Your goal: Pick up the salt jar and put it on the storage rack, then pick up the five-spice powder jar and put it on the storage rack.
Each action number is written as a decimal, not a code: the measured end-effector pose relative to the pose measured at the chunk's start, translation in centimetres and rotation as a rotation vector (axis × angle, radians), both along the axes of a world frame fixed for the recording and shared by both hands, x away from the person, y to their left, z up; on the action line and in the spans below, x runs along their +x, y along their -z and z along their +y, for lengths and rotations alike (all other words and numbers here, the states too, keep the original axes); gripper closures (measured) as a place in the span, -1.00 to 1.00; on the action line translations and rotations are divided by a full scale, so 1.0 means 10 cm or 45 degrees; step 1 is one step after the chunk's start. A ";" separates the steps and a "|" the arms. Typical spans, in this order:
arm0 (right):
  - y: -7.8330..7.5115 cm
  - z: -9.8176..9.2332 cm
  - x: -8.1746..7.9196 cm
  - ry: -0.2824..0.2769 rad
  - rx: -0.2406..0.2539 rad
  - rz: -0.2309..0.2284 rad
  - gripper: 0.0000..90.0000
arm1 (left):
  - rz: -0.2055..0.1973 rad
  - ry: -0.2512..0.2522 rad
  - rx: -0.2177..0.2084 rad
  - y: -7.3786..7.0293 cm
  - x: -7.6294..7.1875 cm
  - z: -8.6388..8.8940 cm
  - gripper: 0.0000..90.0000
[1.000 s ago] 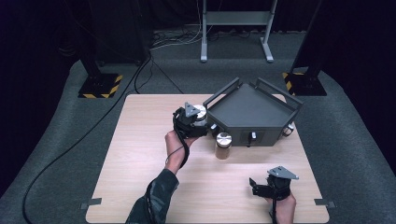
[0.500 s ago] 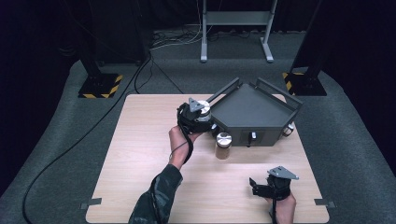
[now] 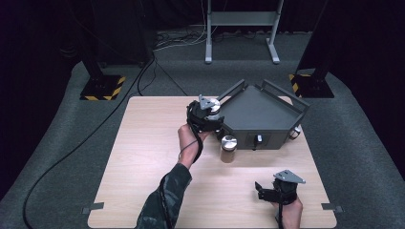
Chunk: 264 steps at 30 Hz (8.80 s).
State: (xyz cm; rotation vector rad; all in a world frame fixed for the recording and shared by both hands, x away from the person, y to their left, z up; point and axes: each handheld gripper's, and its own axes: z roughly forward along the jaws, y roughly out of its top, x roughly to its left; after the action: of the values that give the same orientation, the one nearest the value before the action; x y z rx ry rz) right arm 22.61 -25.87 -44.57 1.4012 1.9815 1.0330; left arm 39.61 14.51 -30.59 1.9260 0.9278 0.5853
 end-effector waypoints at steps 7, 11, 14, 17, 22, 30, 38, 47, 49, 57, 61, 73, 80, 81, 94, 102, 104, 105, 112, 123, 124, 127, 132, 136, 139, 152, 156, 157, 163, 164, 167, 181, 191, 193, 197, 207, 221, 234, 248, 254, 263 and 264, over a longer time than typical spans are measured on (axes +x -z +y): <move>0.00 0.00 0.00 -0.001 -0.001 0.001 -0.99 | -0.005 0.010 -0.003 -0.03 0.04 -0.07 -0.30; 0.00 0.00 0.00 -0.002 -0.002 0.001 -0.98 | -0.004 0.016 0.008 -0.05 0.07 -0.12 -0.30; 0.00 0.00 0.00 -0.003 -0.002 0.001 -0.98 | -0.004 0.021 0.011 -0.07 0.09 -0.15 -0.30; 0.00 0.00 0.00 -0.004 -0.002 0.002 -0.99 | -0.005 0.025 0.014 -0.09 0.12 -0.20 -0.30; 0.00 0.00 0.00 -0.005 -0.001 0.002 -0.98 | -0.001 0.026 0.012 -0.10 0.15 -0.24 -0.30; 0.00 0.00 0.00 -0.007 -0.001 0.001 -0.98 | -0.001 0.038 0.012 -0.12 0.20 -0.33 -0.30; 0.00 0.00 0.00 -0.009 -0.001 0.002 -0.98 | 0.003 0.051 0.026 -0.14 0.24 -0.43 -0.30; 0.00 -0.01 0.00 -0.010 -0.001 -0.003 -0.98 | 0.009 0.058 0.034 -0.13 0.28 -0.50 -0.30; 0.00 -0.01 0.00 -0.011 -0.001 -0.004 -0.98 | 0.010 0.056 0.039 -0.13 0.29 -0.53 -0.30; 0.00 -0.01 -0.01 -0.014 0.000 -0.005 -0.98 | 0.018 0.057 0.052 -0.10 0.33 -0.62 -0.30; 0.00 -0.01 -0.01 -0.015 -0.001 -0.007 -0.98 | 0.020 0.060 0.053 -0.09 0.35 -0.66 -0.30; 0.01 -0.01 -0.01 -0.017 0.002 -0.011 -0.98 | 0.046 0.056 0.041 -0.01 0.41 -0.72 -0.30; 0.01 -0.01 -0.01 -0.017 0.000 -0.012 -0.98 | 0.065 0.051 0.033 0.04 0.45 -0.73 -0.30; 0.01 -0.01 -0.01 -0.018 0.000 -0.012 -0.98 | 0.068 0.051 0.031 0.04 0.46 -0.73 -0.30; 0.01 -0.01 -0.02 -0.016 0.000 -0.014 -0.98 | 0.086 0.040 0.031 0.11 0.48 -0.73 -0.30; 0.01 -0.01 -0.02 -0.016 -0.003 -0.018 -0.98 | 0.069 0.036 0.028 0.16 0.47 -0.73 -0.30; 0.01 -0.01 -0.02 -0.015 -0.004 -0.019 -0.98 | 0.058 0.032 0.022 0.18 0.45 -0.73 -0.30; 0.01 -0.01 -0.02 -0.015 -0.004 -0.018 -0.98 | 0.056 0.032 0.022 0.18 0.45 -0.73 -0.30; 0.01 0.00 -0.02 -0.015 -0.006 -0.016 -0.98 | 0.050 0.031 0.022 0.19 0.44 -0.73 -0.30; 0.01 0.00 -0.02 -0.014 -0.009 -0.019 -0.98 | 0.067 0.035 0.047 0.18 0.45 -0.78 -0.44; 0.01 0.00 -0.02 -0.015 -0.011 -0.019 -0.98 | 0.071 0.032 0.043 0.17 0.45 -0.78 -0.44; 0.01 0.00 -0.02 -0.014 -0.009 -0.019 -0.98 | 0.067 0.038 0.038 0.16 0.45 -0.76 -0.69; 0.01 0.00 -0.02 -0.013 -0.006 -0.018 -0.98 | 0.054 0.034 0.038 0.14 0.41 -0.73 -0.98; 0.01 0.00 -0.03 -0.011 -0.006 -0.019 -0.98 | 0.051 0.062 0.010 0.12 0.36 -0.59 -1.00; 0.01 0.00 -0.03 -0.007 -0.003 -0.019 -0.98 | 0.052 0.078 0.003 0.11 0.30 -0.48 -1.00; 0.00 0.02 -0.02 0.002 -0.014 -0.013 -0.98 | 0.038 0.075 0.012 0.24 -0.09 0.16 -1.00; 0.01 0.03 -0.02 0.006 -0.018 -0.015 -0.98 | 0.076 0.027 0.017 0.39 -0.20 0.39 -1.00; 0.01 0.03 -0.02 0.008 -0.018 -0.014 -0.98 | 0.085 0.016 0.021 0.42 -0.23 0.45 -1.00; 0.01 0.02 -0.03 0.005 -0.014 -0.016 -0.98 | 0.126 -0.042 0.025 0.69 -0.53 0.86 -1.00; 0.01 0.03 -0.03 0.006 -0.017 -0.016 -0.98 | 0.143 -0.057 0.028 0.73 -0.58 0.93 -1.00; 0.00 0.03 -0.02 0.007 -0.018 -0.013 -0.98 | 0.181 -0.112 0.020 0.88 -0.74 1.15 -1.00; -0.01 0.06 -0.01 0.014 -0.033 -0.003 -0.98 | 0.310 -0.292 0.079 1.24 -1.05 1.44 -1.00; -0.02 0.07 0.00 0.014 -0.046 0.007 -0.99 | 0.324 -0.336 0.011 1.35 -1.11 1.56 -0.99; -0.01 0.07 0.00 0.015 -0.044 0.005 -0.99 | 0.318 -0.353 -0.015 1.37 -1.13 1.58 -0.99; -0.01 0.06 0.00 0.022 -0.037 0.004 -0.99 | 0.319 -0.356 -0.037 1.38 -1.13 1.61 -0.99; -0.03 0.13 0.01 0.040 -0.074 0.017 -0.99 | 0.314 -0.357 0.006 1.36 -1.14 1.55 -0.99; -0.12 0.27 0.18 0.042 -0.076 0.104 -1.00 | 0.321 -0.348 -0.036 1.38 -1.14 1.62 -0.99; -0.34 0.91 0.65 -0.064 -0.107 0.036 -1.00 | 0.326 -0.356 -0.079 1.40 -1.15 1.67 -0.99; -0.33 1.32 1.04 -0.066 -0.062 0.017 -1.00 | 0.326 -0.348 -0.088 1.40 -1.16 1.69 -0.99; -0.28 1.38 1.11 -0.030 -0.035 0.019 -1.00 | 0.327 -0.345 -0.091 1.40 -1.15 1.70 -0.99; -0.24 1.43 1.14 -0.006 -0.031 0.017 -1.00 | 0.327 -0.343 -0.093 1.40 -1.15 1.70 -0.99; -0.23 1.43 1.13 -0.005 -0.032 0.012 -1.00 | 0.328 -0.341 -0.093 1.40 -1.15 1.70 -0.99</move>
State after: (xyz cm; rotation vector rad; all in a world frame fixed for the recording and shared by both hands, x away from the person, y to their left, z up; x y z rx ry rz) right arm 33.93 -11.52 -42.31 1.3915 1.9978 1.0016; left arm 28.08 31.54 -44.59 1.8525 1.3673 0.4542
